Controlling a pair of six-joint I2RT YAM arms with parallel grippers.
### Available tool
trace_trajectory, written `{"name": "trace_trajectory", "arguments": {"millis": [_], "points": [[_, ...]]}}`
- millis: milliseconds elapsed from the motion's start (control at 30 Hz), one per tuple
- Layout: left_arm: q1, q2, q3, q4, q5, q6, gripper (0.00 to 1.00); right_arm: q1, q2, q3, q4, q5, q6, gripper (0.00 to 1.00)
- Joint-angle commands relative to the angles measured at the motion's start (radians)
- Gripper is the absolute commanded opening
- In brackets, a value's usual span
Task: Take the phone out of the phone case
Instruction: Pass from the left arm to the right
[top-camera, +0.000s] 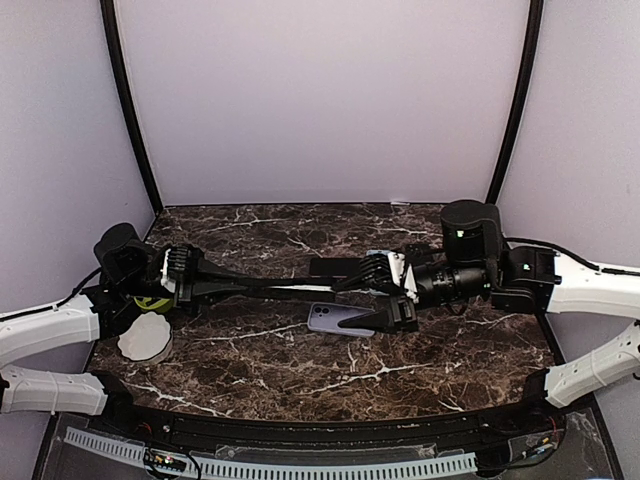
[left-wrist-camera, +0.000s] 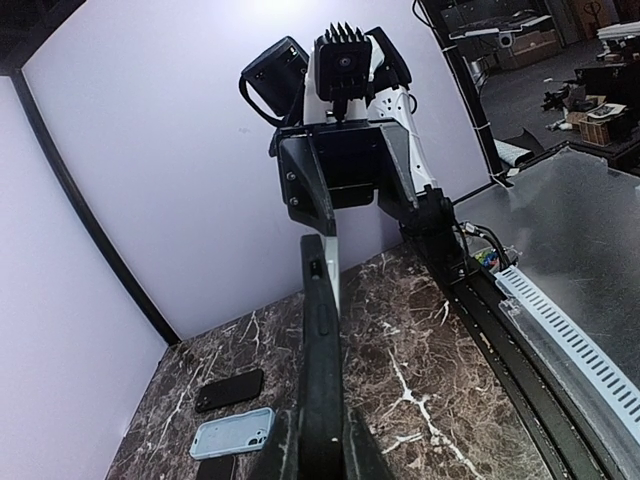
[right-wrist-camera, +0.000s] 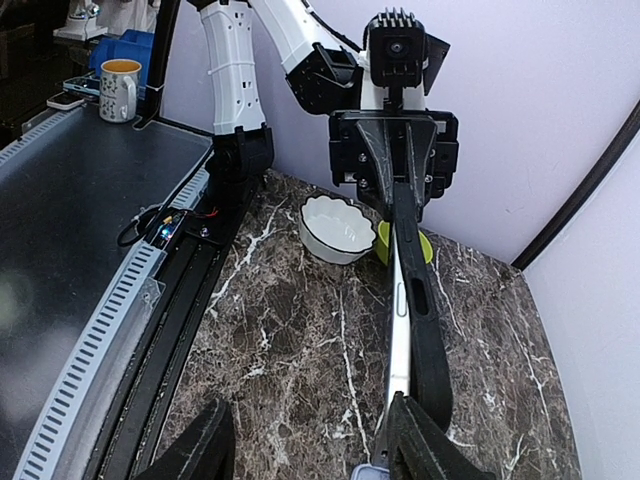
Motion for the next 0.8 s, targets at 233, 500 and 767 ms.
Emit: {"name": "trace_trajectory", "arguments": {"millis": [233, 500, 767], "points": [[0.0, -0.039, 0.003, 0.058, 0.063, 0.03, 0.0, -0.006, 0.031, 0.039, 0.05, 0.072, -0.016, 0.52], [-0.002, -0.047, -0.003, 0.057, 0.073, 0.039, 0.0, -0.006, 0.053, 0.037, 0.062, 0.118, -0.034, 0.51], [-0.002, -0.049, -0.007, 0.062, 0.09, 0.046, 0.0, -0.004, 0.075, 0.044, 0.07, 0.184, -0.077, 0.5]]}}
